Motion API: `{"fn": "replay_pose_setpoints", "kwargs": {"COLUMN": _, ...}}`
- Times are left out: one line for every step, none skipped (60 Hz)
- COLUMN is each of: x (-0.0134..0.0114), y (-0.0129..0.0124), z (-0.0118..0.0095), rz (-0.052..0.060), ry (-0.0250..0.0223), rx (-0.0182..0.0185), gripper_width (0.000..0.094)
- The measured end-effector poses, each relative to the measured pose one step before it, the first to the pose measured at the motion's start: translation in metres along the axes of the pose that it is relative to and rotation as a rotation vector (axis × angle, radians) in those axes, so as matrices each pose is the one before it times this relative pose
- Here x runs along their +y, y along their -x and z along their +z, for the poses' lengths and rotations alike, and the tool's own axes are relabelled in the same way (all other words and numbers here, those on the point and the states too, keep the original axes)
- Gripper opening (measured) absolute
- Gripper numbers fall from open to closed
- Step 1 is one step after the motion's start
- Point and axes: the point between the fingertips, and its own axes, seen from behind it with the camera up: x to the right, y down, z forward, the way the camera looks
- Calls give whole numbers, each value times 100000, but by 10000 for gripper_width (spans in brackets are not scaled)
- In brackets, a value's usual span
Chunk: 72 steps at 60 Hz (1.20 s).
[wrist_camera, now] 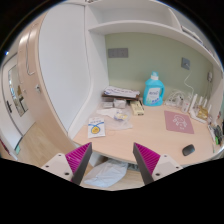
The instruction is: Arrange mouse
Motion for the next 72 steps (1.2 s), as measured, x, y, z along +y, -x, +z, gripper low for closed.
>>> {"fn": "replay_pose_setpoints", "kwargs": {"x": 249, "y": -315, "z": -27, "rz": 656, "ry": 486, "rx": 711, "gripper_width": 854}}
{"fn": "replay_pose_setpoints", "kwargs": {"x": 399, "y": -548, "z": 83, "rz": 558, "ry": 543, "rx": 713, "gripper_width": 853}}
{"fn": "replay_pose_setpoints", "kwargs": {"x": 351, "y": -507, "z": 44, "rz": 556, "ry": 468, "rx": 644, "gripper_width": 854}}
{"fn": "replay_pose_setpoints", "kwargs": {"x": 456, "y": -613, "z": 103, "rz": 537, "ry": 545, "rx": 617, "gripper_width": 856}}
{"fn": "replay_pose_setpoints", "kwargs": {"x": 495, "y": -661, "z": 74, "rz": 506, "ry": 620, "rx": 710, "gripper_width": 856}}
{"fn": "replay_pose_setpoints", "kwargs": {"x": 565, "y": -720, "z": 87, "rz": 514, "ry": 675, "rx": 684, "gripper_width": 854}}
{"fn": "replay_pose_setpoints", "kwargs": {"x": 585, "y": -763, "z": 83, "rz": 569, "ry": 609, "rx": 660, "gripper_width": 853}}
{"fn": "replay_pose_setpoints", "kwargs": {"x": 584, "y": -810, "z": 66, "rz": 614, "ry": 551, "rx": 722, "gripper_width": 854}}
{"fn": "replay_pose_setpoints", "kwargs": {"x": 197, "y": 690, "z": -490, "rz": 910, "ry": 793, "rx": 856, "gripper_width": 852}}
{"fn": "replay_pose_setpoints", "kwargs": {"x": 1087, "y": -2455, "z": 750, "rz": 577, "ry": 437, "rx": 663, "gripper_width": 851}}
{"fn": "replay_pose_setpoints", "kwargs": {"x": 717, "y": -1072, "z": 177, "rz": 761, "ry": 831, "rx": 1028, "gripper_width": 851}}
{"fn": "replay_pose_setpoints", "kwargs": {"x": 737, "y": -1064, "z": 193, "rz": 732, "ry": 856, "rx": 1046, "gripper_width": 851}}
{"fn": "replay_pose_setpoints", "kwargs": {"x": 678, "y": -1070, "z": 202, "rz": 741, "ry": 843, "rx": 1034, "gripper_width": 851}}
{"fn": "replay_pose_setpoints", "kwargs": {"x": 634, "y": -1098, "z": 200, "rz": 798, "ry": 734, "rx": 1100, "gripper_width": 852}}
{"fn": "replay_pose_setpoints", "kwargs": {"x": 583, "y": -1101, "z": 98, "rz": 905, "ry": 809, "rx": 1319, "gripper_width": 852}}
{"fn": "replay_pose_setpoints", "kwargs": {"x": 567, "y": -1190, "z": 226, "rz": 861, "ry": 583, "rx": 1389, "gripper_width": 851}}
{"fn": "replay_pose_setpoints", "kwargs": {"x": 518, "y": -1204, "z": 266, "rz": 808, "ry": 539, "rx": 1446, "gripper_width": 851}}
{"fn": "replay_pose_setpoints", "kwargs": {"x": 473, "y": -1216, "z": 242, "rz": 655, "ry": 531, "rx": 1423, "gripper_width": 851}}
{"fn": "replay_pose_setpoints", "kwargs": {"x": 426, "y": -1215, "z": 309, "rz": 525, "ry": 407, "rx": 1436, "gripper_width": 851}}
{"fn": "replay_pose_setpoints", "kwargs": {"x": 363, "y": -1264, "z": 299, "rz": 377, "ry": 182, "rx": 1497, "gripper_width": 851}}
{"fn": "replay_pose_setpoints", "kwargs": {"x": 279, "y": -1295, "z": 313, "rz": 261, "ry": 66, "rx": 1609, "gripper_width": 850}}
{"fn": "replay_pose_setpoints", "kwargs": {"x": 223, "y": -1292, "z": 358, "rz": 219, "ry": -109, "rx": 1666, "gripper_width": 851}}
{"fn": "replay_pose_setpoints", "kwargs": {"x": 148, "y": -1333, "z": 389, "rz": 195, "ry": -244, "rx": 1635, "gripper_width": 852}}
{"fn": "replay_pose_setpoints", "kwargs": {"x": 133, "y": -1252, "z": 447, "rz": 150, "ry": -267, "rx": 1562, "gripper_width": 851}}
{"fn": "replay_pose_setpoints", "kwargs": {"x": 106, "y": -1207, "z": 483, "rz": 178, "ry": -246, "rx": 1436, "gripper_width": 850}}
{"fn": "replay_pose_setpoints", "kwargs": {"x": 92, "y": -1122, "z": 549, "rz": 206, "ry": -208, "rx": 1276, "gripper_width": 851}}
{"fn": "replay_pose_setpoints", "kwargs": {"x": 64, "y": -1146, "z": 578, "rz": 298, "ry": -212, "rx": 1326, "gripper_width": 847}}
{"fn": "replay_pose_setpoints", "kwargs": {"x": 5, "y": -1076, "z": 624, "rz": 392, "ry": -249, "rx": 1240, "gripper_width": 851}}
{"fn": "replay_pose_setpoints", "kwargs": {"x": -30, "y": -1023, "z": 590, "rz": 492, "ry": -312, "rx": 1032, "gripper_width": 852}}
{"fn": "replay_pose_setpoints", "kwargs": {"x": -74, "y": -988, "z": 637, "rz": 543, "ry": -413, "rx": 972, "gripper_width": 849}}
{"fn": "replay_pose_setpoints", "kwargs": {"x": -74, "y": -929, "z": 669, "rz": 577, "ry": -481, "rx": 843, "gripper_width": 849}}
{"fn": "replay_pose_setpoints", "kwargs": {"x": -81, "y": -864, "z": 683, "rz": 640, "ry": -349, "rx": 727, "gripper_width": 848}}
{"fn": "replay_pose_setpoints", "kwargs": {"x": -42, "y": -809, "z": 689, "rz": 684, "ry": -216, "rx": 533, "gripper_width": 848}}
{"fn": "replay_pose_setpoints", "kwargs": {"x": -60, "y": -757, "z": 677, "rz": 795, "ry": -109, "rx": 430, "gripper_width": 848}}
{"fn": "replay_pose_setpoints", "kwargs": {"x": -95, "y": -710, "z": 688, "rz": 947, "ry": -181, "rx": 335, "gripper_width": 849}}
{"fn": "replay_pose_setpoints", "kwargs": {"x": -136, "y": -646, "z": 677, "rz": 1078, "ry": -279, "rx": 237, "gripper_width": 848}}
{"fn": "replay_pose_setpoints", "kwargs": {"x": -134, "y": -529, "z": 708, "rz": 1067, "ry": -282, "rx": 155, "gripper_width": 847}}
{"fn": "replay_pose_setpoints", "kwargs": {"x": -120, "y": -514, "z": 696, "rz": 970, "ry": -54, "rx": -5, "gripper_width": 846}}
{"fn": "replay_pose_setpoints", "kwargs": {"x": -94, "y": -413, "z": 637, "rz": 947, "ry": 153, "rx": -137, "gripper_width": 845}}
{"fn": "replay_pose_setpoints", "kwargs": {"x": -87, "y": -345, "z": 634, "rz": 888, "ry": 175, "rx": -213, "gripper_width": 846}}
{"fn": "replay_pose_setpoints", "kwargs": {"x": -87, "y": -293, "z": 596, "rz": 851, "ry": 230, "rx": -355, "gripper_width": 847}}
{"fn": "replay_pose_setpoints", "kwargs": {"x": -118, "y": -232, "z": 585, "rz": 803, "ry": 164, "rx": -464, "gripper_width": 846}}
{"fn": "replay_pose_setpoints", "kwargs": {"x": -88, "y": -177, "z": 570, "rz": 717, "ry": 173, "rx": -542, "gripper_width": 845}}
{"fn": "replay_pose_setpoints", "kwargs": {"x": -107, "y": -150, "z": 518, "rz": 608, "ry": 197, "rx": -541, "gripper_width": 844}}
{"fn": "replay_pose_setpoints", "kwargs": {"x": -60, "y": -135, "z": 490, "rz": 476, "ry": 341, "rx": -501, "gripper_width": 844}}
{"fn": "replay_pose_setpoints", "kwargs": {"x": -66, "y": -60, "z": 437, "rz": 409, "ry": 526, "rx": -514, "gripper_width": 844}}
{"fn": "replay_pose_setpoints", "kwargs": {"x": -101, "y": -70, "z": 356, "rz": 273, "ry": 584, "rx": -475, "gripper_width": 847}}
{"fn": "replay_pose_setpoints", "kwargs": {"x": -643, "y": -101, "z": 279, "rz": -338, "ry": -1265, "rx": -141, "gripper_width": 848}}
{"fn": "replay_pose_setpoints", "kwargs": {"x": -459, "y": -55, "z": 231, "rz": -455, "ry": -827, "rx": -121, "gripper_width": 847}}
{"fn": "replay_pose_setpoints", "kwargs": {"x": -376, "y": 9, "z": 298, "rz": -291, "ry": -486, "rx": -214, "gripper_width": 847}}
{"fn": "replay_pose_setpoints", "kwargs": {"x": -274, "y": 88, "z": 289, "rz": -40, "ry": -176, "rx": -450, "gripper_width": 848}}
{"fn": "replay_pose_setpoints", "kwargs": {"x": -293, "y": -55, "z": 260, "rz": 301, "ry": 32, "rx": 90, "gripper_width": 851}}
{"fn": "replay_pose_setpoints", "kwargs": {"x": -297, "y": 158, "z": 250, "rz": 355, "ry": -138, "rx": -487, "gripper_width": 846}}
{"fn": "replay_pose_setpoints", "kwargs": {"x": -275, "y": 281, "z": 250, "rz": 451, "ry": -109, "rx": -809, "gripper_width": 846}}
{"fn": "replay_pose_setpoints", "kwargs": {"x": -294, "y": 132, "z": 279, "rz": 350, "ry": -166, "rx": -338, "gripper_width": 848}}
{"fn": "replay_pose_setpoints", "kwargs": {"x": -236, "y": 178, "z": 262, "rz": 191, "ry": 95, "rx": -469, "gripper_width": 848}}
{"fn": "replay_pose_setpoints", "kwargs": {"x": -182, "y": 158, "z": 282, "rz": 107, "ry": 247, "rx": -267, "gripper_width": 847}}
{"fn": "replay_pose_setpoints", "kwargs": {"x": -208, "y": 247, "z": 325, "rz": -11, "ry": 298, "rx": 374, "gripper_width": 850}}
{"fn": "replay_pose_setpoints", "kwargs": {"x": -168, "y": 131, "z": 278, "rz": -11, "ry": 312, "rx": -14, "gripper_width": 849}}
{"fn": "replay_pose_setpoints", "kwargs": {"x": -199, "y": 118, "z": 243, "rz": -69, "ry": 232, "rx": 102, "gripper_width": 849}}
{"fn": "replay_pose_setpoints", "kwargs": {"x": -248, "y": 159, "z": 268, "rz": -159, "ry": 48, "rx": 89, "gripper_width": 845}}
{"fn": "replay_pose_setpoints", "kwargs": {"x": -230, "y": 141, "z": 300, "rz": -252, "ry": -64, "rx": 139, "gripper_width": 844}}
{"fn": "replay_pose_setpoints", "kwargs": {"x": -227, "y": 151, "z": 306, "rz": -355, "ry": -27, "rx": 195, "gripper_width": 840}}
{"fn": "replay_pose_setpoints", "kwargs": {"x": -207, "y": 111, "z": 317, "rz": -466, "ry": 107, "rx": 339, "gripper_width": 835}}
{"fn": "replay_pose_setpoints", "kwargs": {"x": -145, "y": 46, "z": 316, "rz": -481, "ry": 212, "rx": 600, "gripper_width": 828}}
{"fn": "replay_pose_setpoints", "kwargs": {"x": -137, "y": 14, "z": 268, "rz": -565, "ry": 195, "rx": 714, "gripper_width": 818}}
{"fn": "replay_pose_setpoints", "kwargs": {"x": -132, "y": 11, "z": 243, "rz": -501, "ry": 148, "rx": 903, "gripper_width": 809}}
{"fn": "replay_pose_setpoints", "kwargs": {"x": -110, "y": -294, "z": 252, "rz": -557, "ry": -99, "rx": 16, "gripper_width": 795}}
{"fn": "replay_pose_setpoints", "kwargs": {"x": -110, "y": 80, "z": 231, "rz": -432, "ry": 243, "rx": 1151, "gripper_width": 772}}
{"fn": "replay_pose_setpoints", "kwargs": {"x": -121, "y": 3, "z": 218, "rz": -526, "ry": 436, "rx": 1759, "gripper_width": 739}}
{"fn": "replay_pose_setpoints", "kwargs": {"x": 103, "y": 22, "z": 87, "rz": -603, "ry": 402, "rx": 1782, "gripper_width": 699}}
{"fn": "replay_pose_setpoints", "kwargs": {"x": -200, "y": 102, "z": 57, "rz": -351, "ry": 4, "rx": 980, "gripper_width": 674}}
